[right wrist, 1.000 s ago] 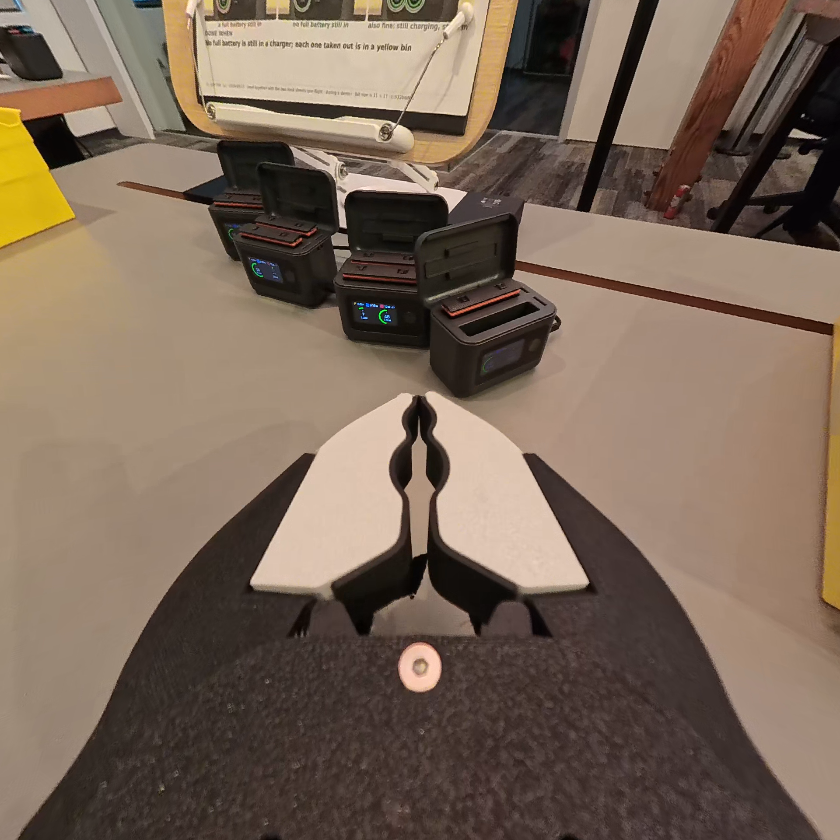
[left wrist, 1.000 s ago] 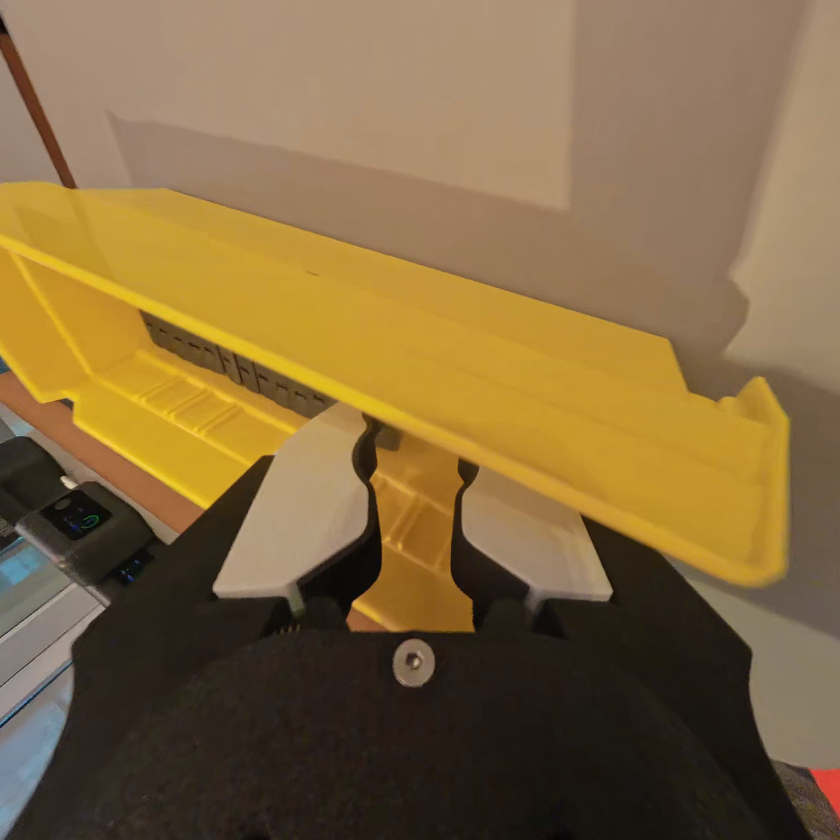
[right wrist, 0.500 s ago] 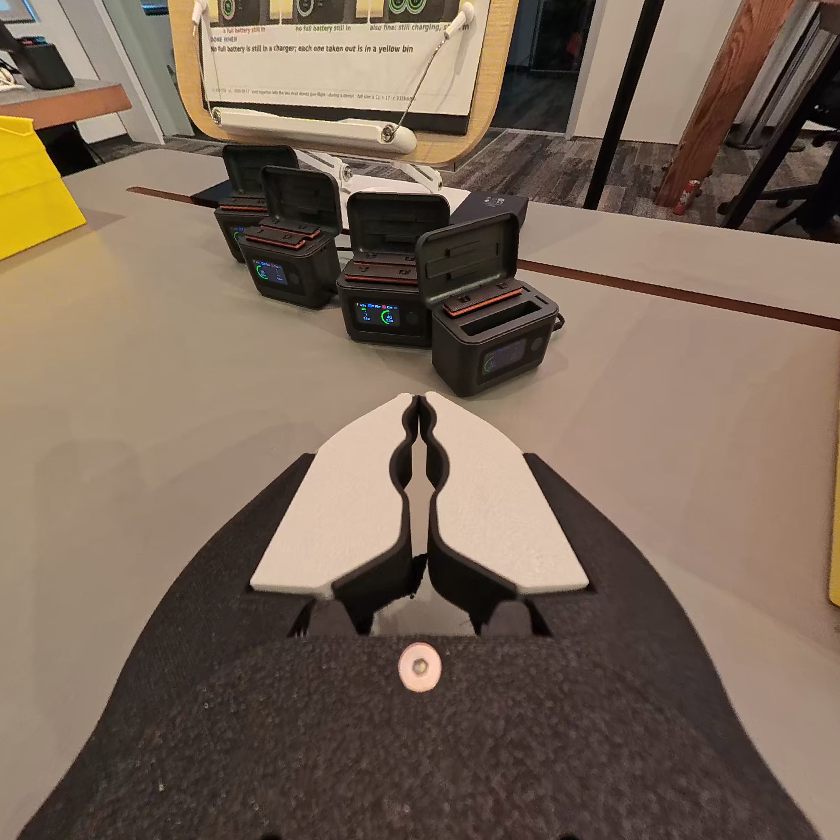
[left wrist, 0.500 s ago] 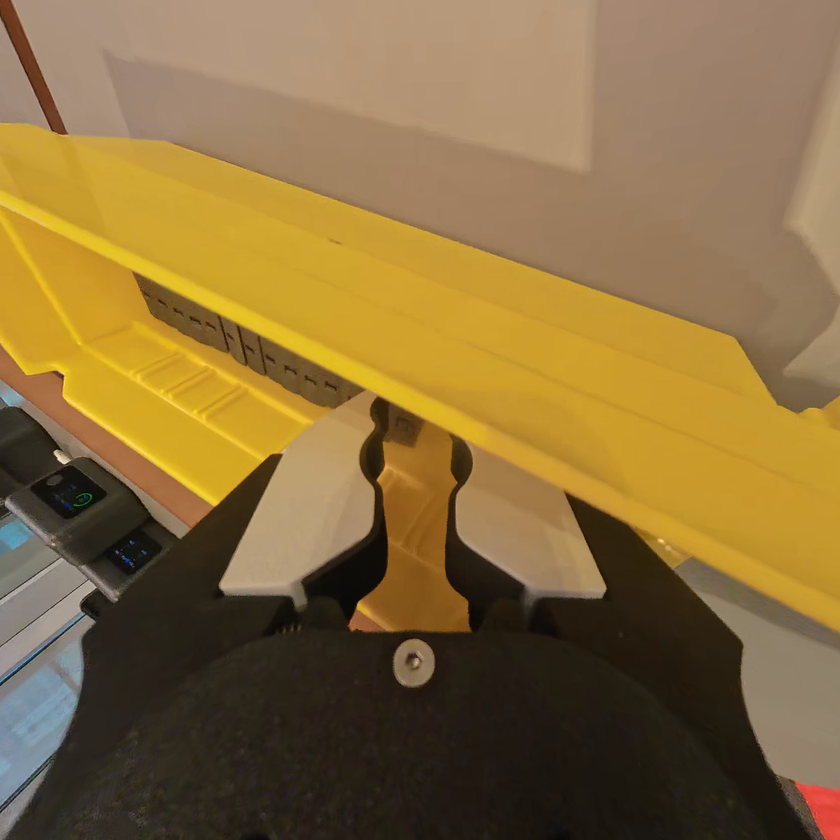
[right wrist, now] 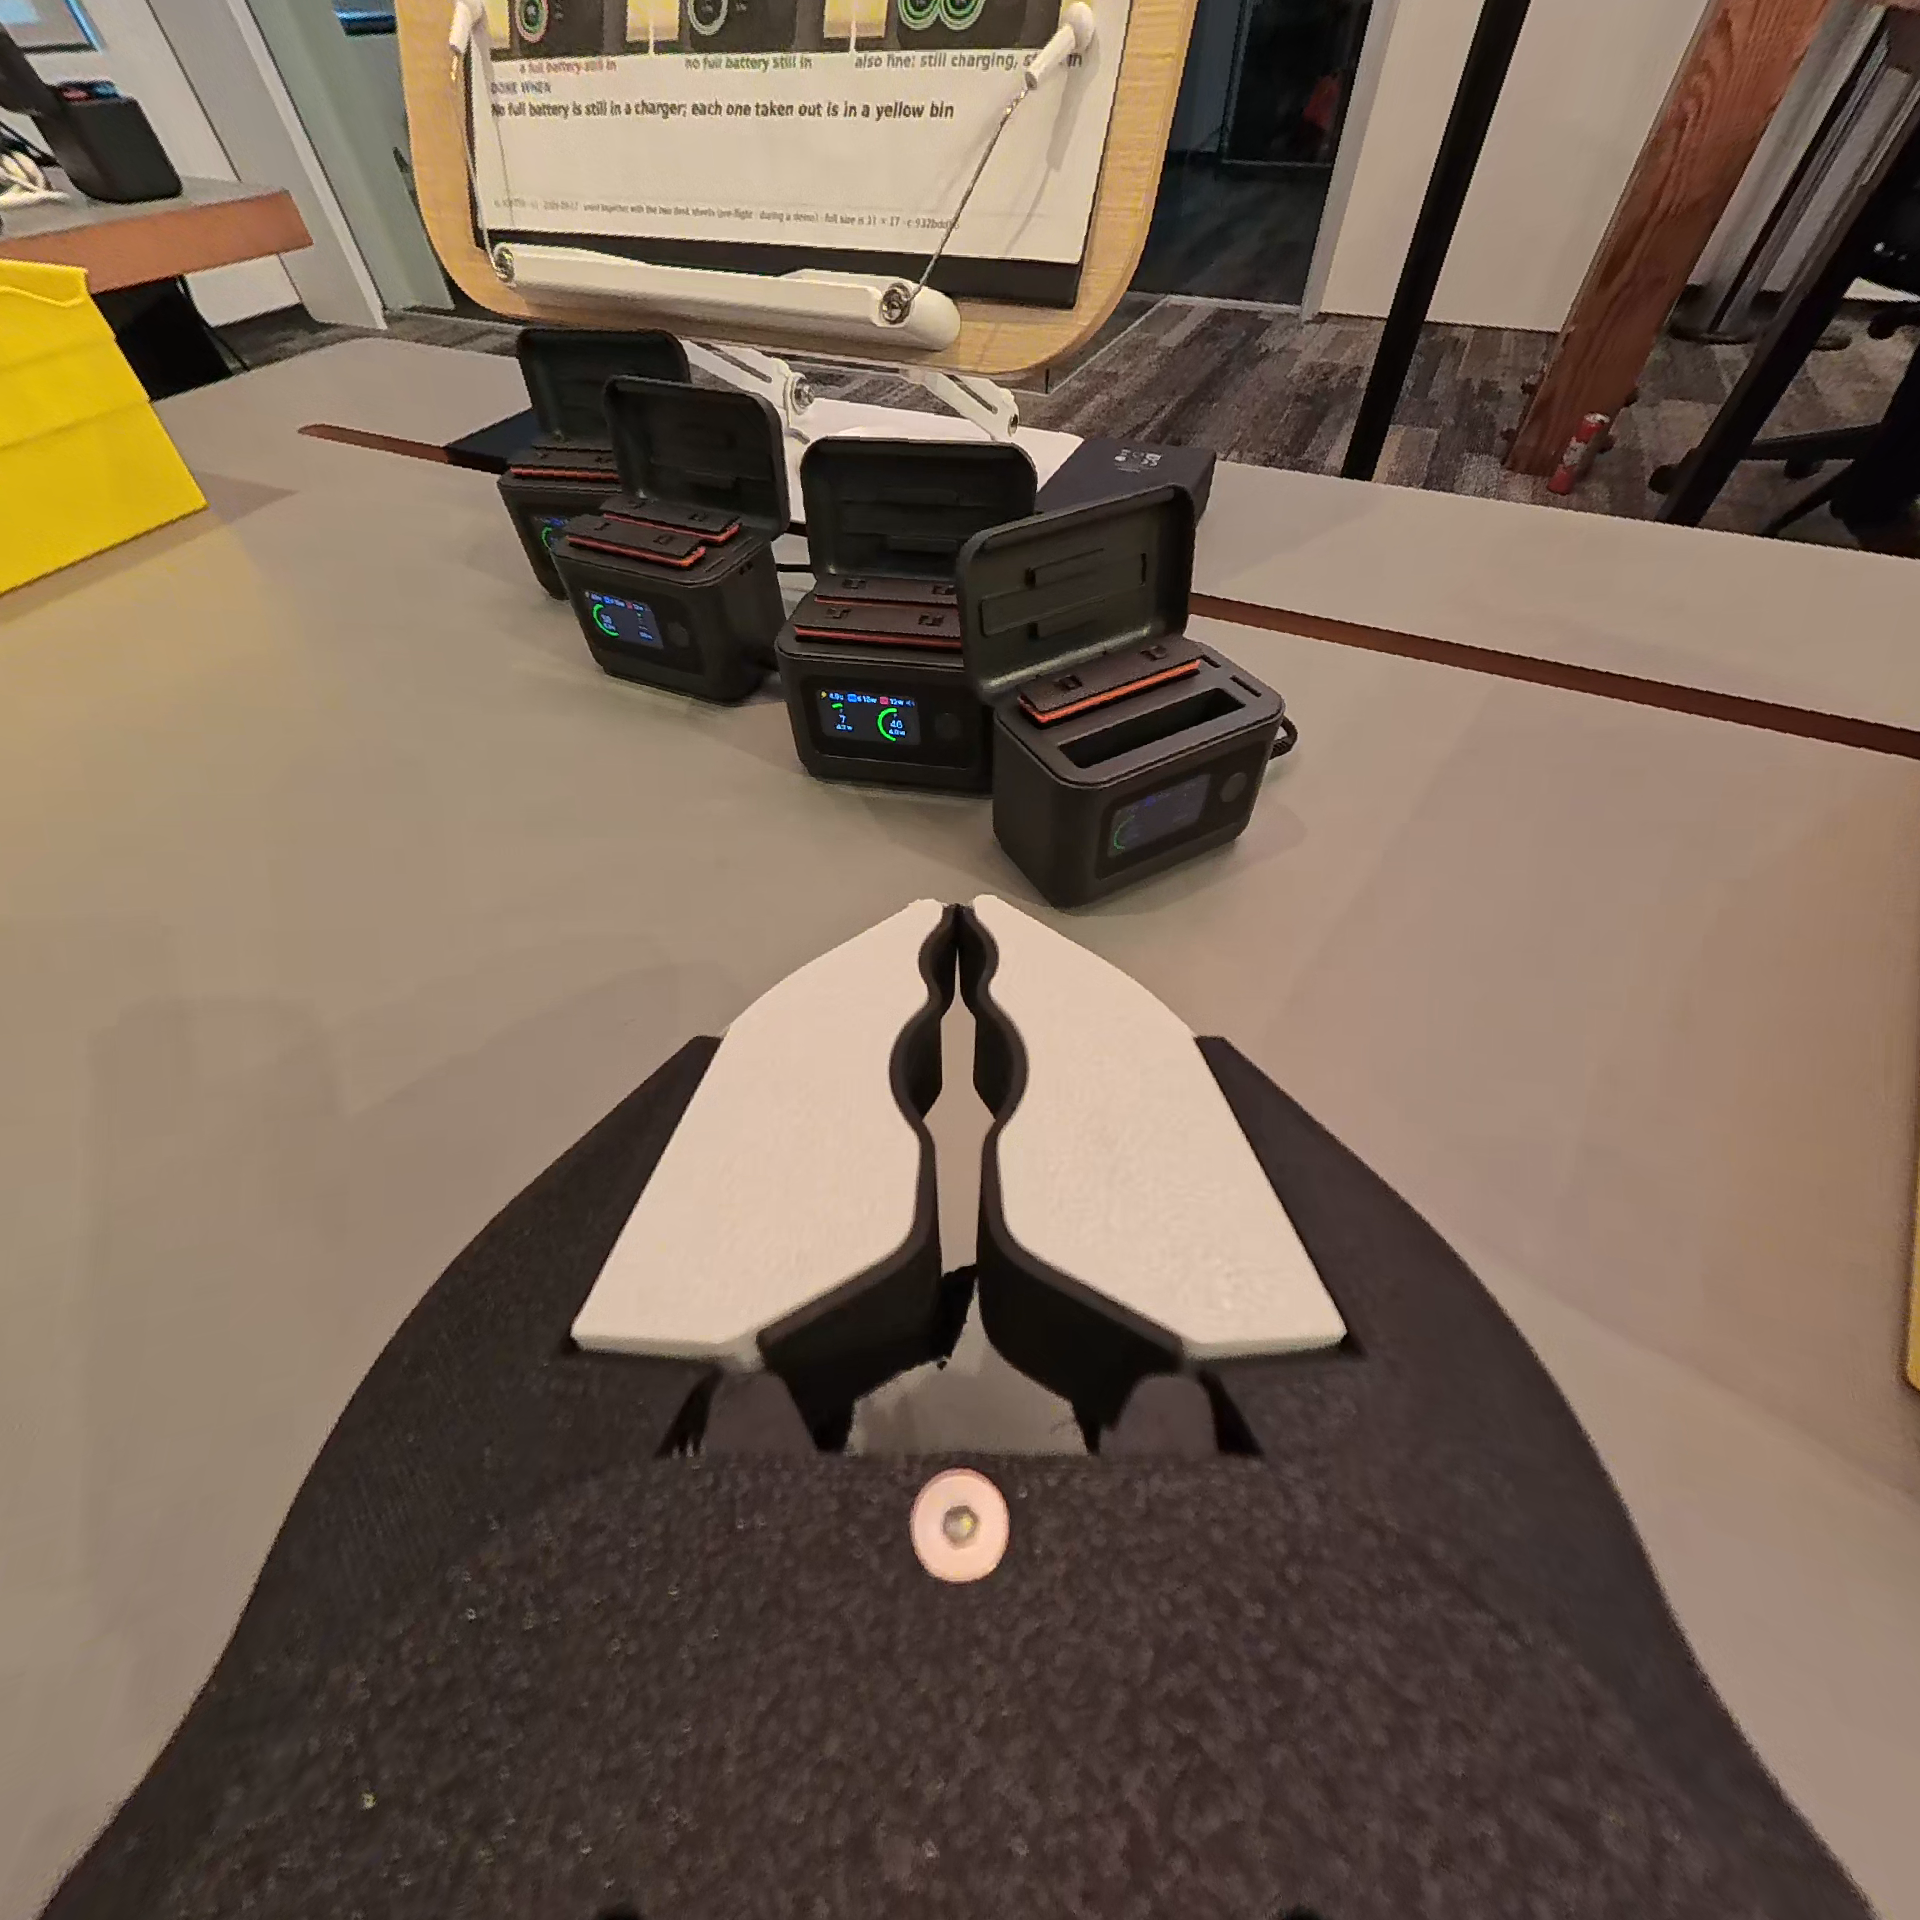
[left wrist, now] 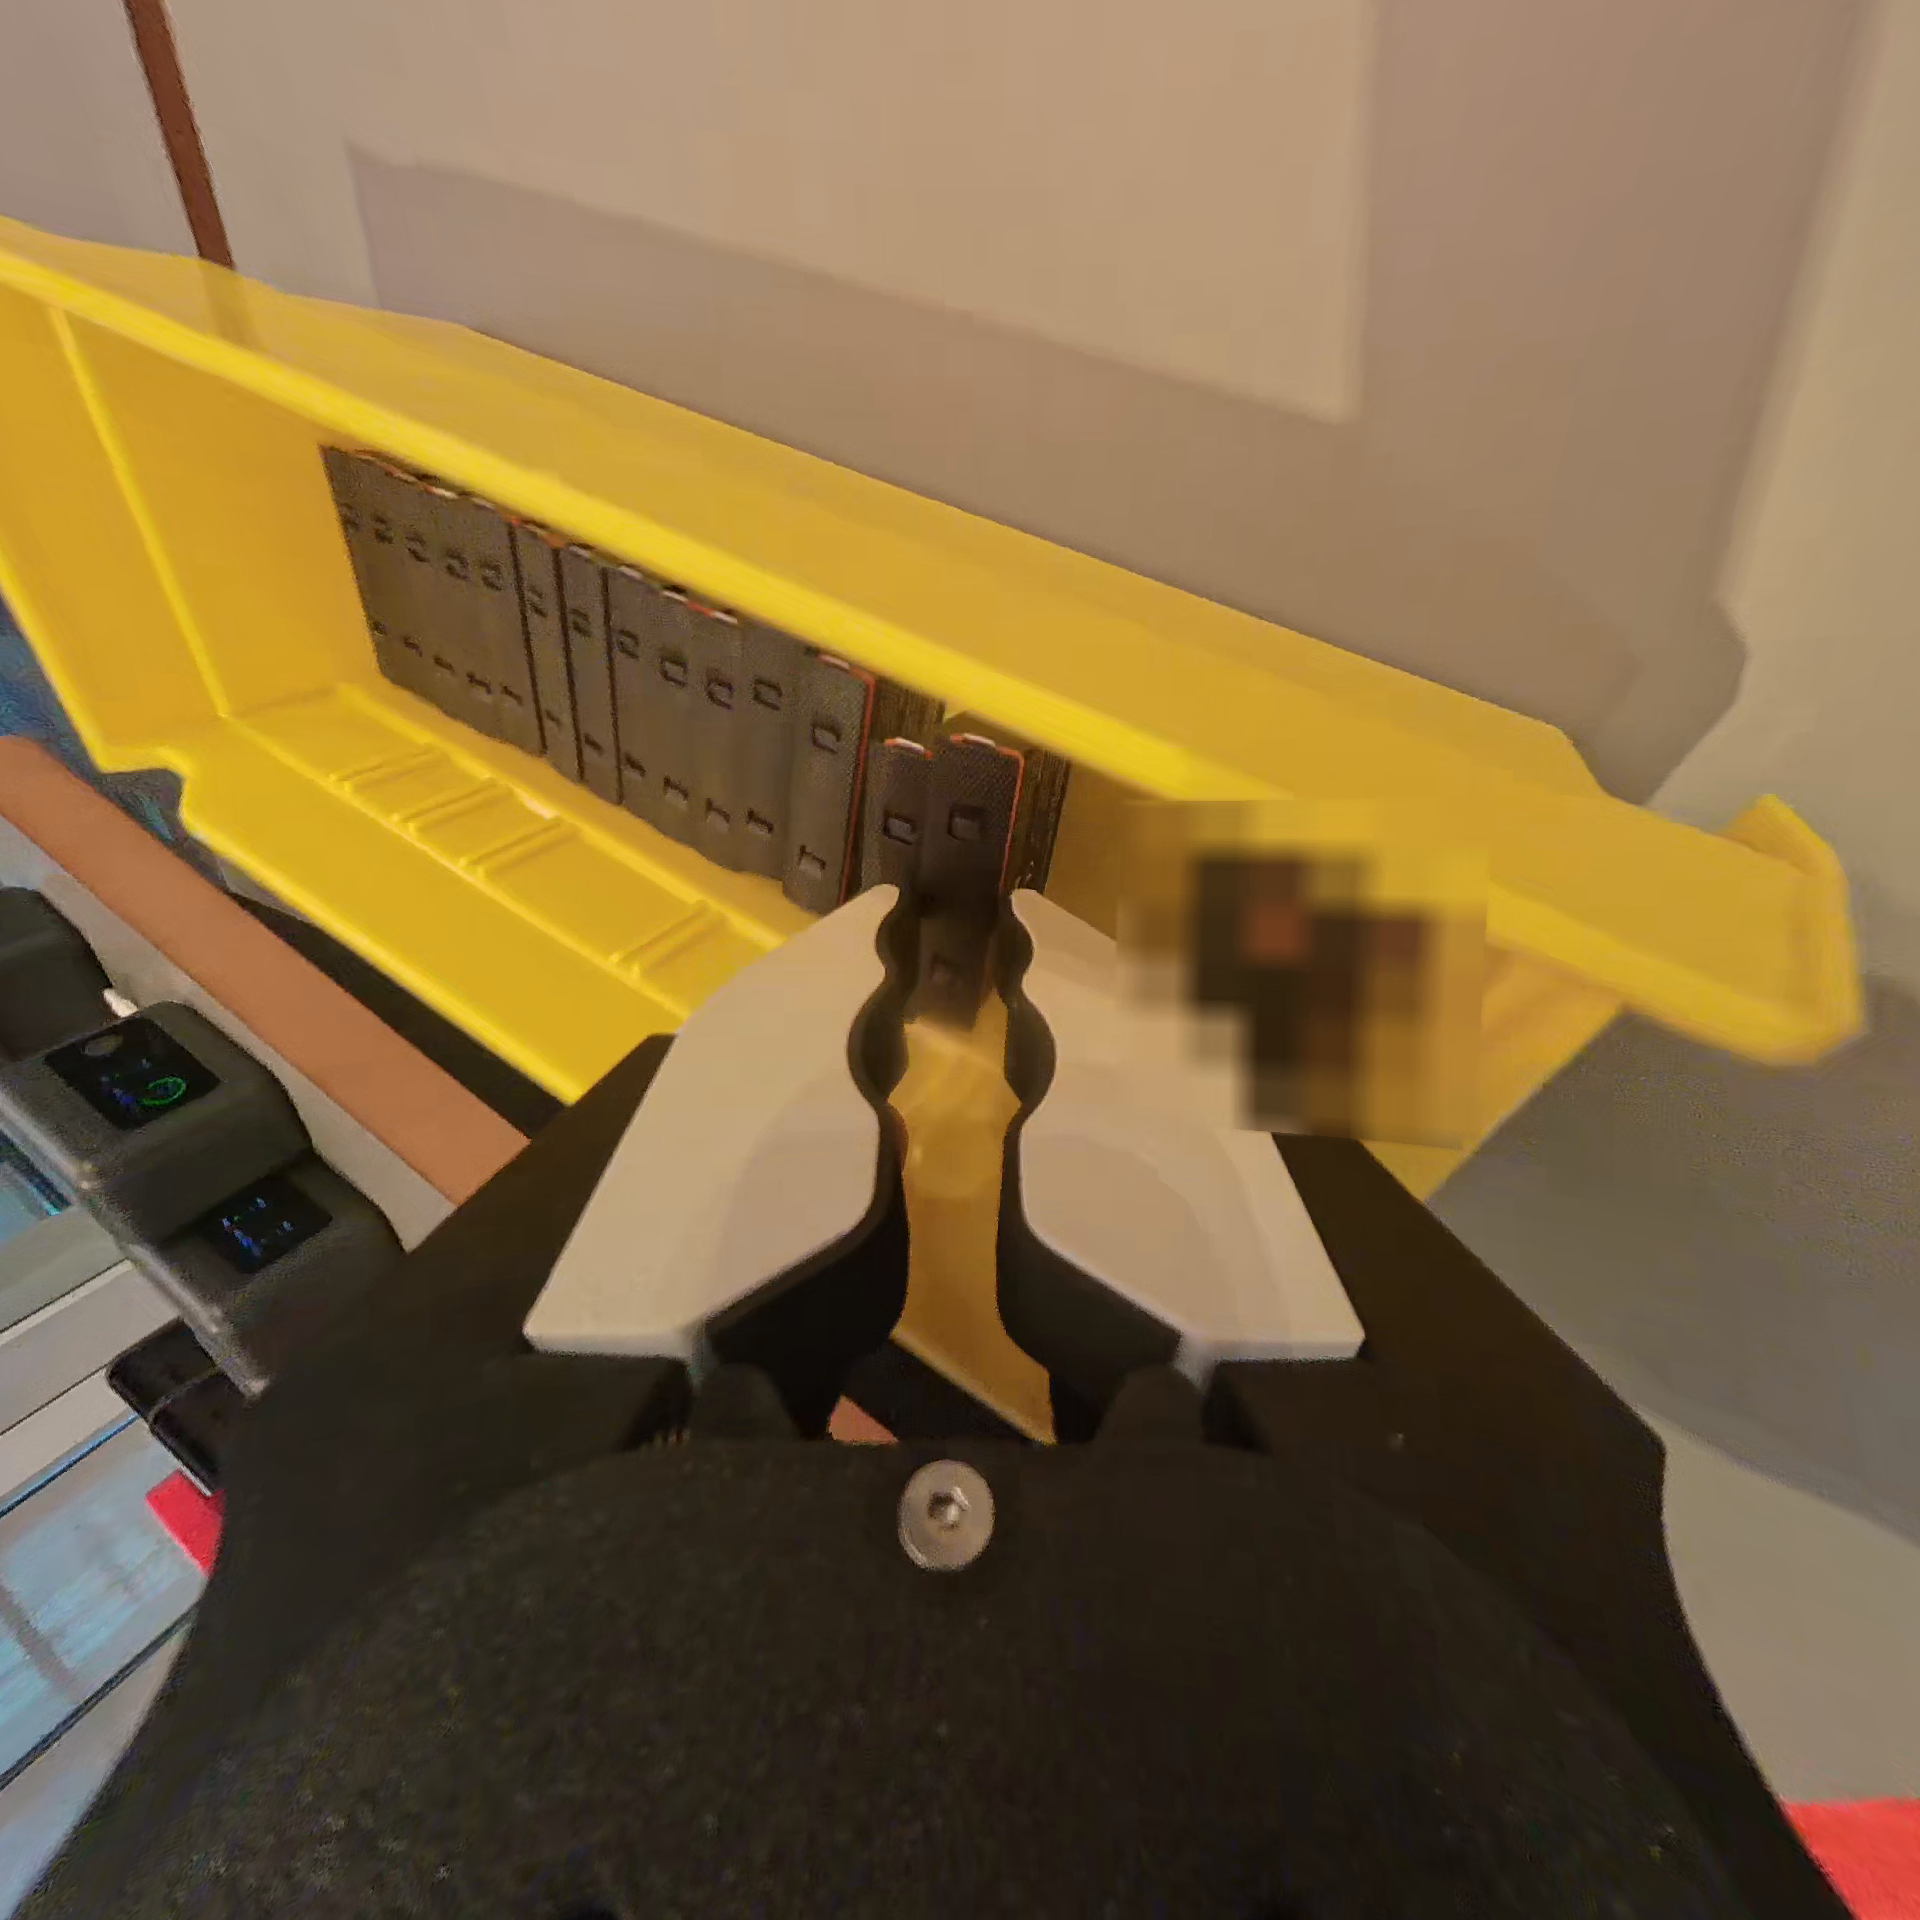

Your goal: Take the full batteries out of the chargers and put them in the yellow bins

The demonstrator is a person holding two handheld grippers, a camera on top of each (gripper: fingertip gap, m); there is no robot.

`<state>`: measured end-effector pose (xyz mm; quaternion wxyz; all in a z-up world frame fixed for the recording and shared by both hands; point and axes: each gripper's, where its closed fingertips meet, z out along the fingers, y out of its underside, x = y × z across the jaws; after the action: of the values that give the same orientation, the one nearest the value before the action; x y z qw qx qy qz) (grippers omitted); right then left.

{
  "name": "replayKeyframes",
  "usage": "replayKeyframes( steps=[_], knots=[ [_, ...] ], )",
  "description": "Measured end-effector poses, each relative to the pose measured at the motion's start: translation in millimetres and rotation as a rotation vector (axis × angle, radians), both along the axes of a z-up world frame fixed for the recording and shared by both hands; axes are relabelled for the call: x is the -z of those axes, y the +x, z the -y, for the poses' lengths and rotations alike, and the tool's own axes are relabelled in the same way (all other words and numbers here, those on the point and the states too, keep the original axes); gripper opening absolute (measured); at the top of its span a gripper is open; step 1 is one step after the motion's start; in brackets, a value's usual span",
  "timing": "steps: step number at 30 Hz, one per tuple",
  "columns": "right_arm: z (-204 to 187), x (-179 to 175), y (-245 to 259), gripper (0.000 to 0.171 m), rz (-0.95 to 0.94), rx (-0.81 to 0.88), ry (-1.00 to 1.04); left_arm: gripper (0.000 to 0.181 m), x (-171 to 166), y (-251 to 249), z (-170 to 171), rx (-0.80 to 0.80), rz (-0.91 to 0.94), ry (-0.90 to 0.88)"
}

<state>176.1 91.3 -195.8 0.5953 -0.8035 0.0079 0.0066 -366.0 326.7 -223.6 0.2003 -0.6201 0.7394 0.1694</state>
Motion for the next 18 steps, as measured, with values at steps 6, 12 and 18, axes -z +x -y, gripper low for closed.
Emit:
replayKeyframes(
  steps=[6, 12, 18],
  knots=[
    [-1.2, -5.7, -12.6, 0.0, 0.058, -0.054, 0.024, 0.009, -48.4, -1.1, 9.3, -0.019, 0.147, 0.027],
    [-1.0, -8.2, -22.1, 0.0, 0.149, -0.085, 0.033, 0.0, -34.1, -4.4, 10.3, -0.014, 0.116, 0.038],
    [-1.0, -7.5, -22.7, 0.0, 0.153, -0.09, 0.03, 0.0, -24.2, -1.5, 20.1, -0.021, 0.115, -0.033]
  ],
)
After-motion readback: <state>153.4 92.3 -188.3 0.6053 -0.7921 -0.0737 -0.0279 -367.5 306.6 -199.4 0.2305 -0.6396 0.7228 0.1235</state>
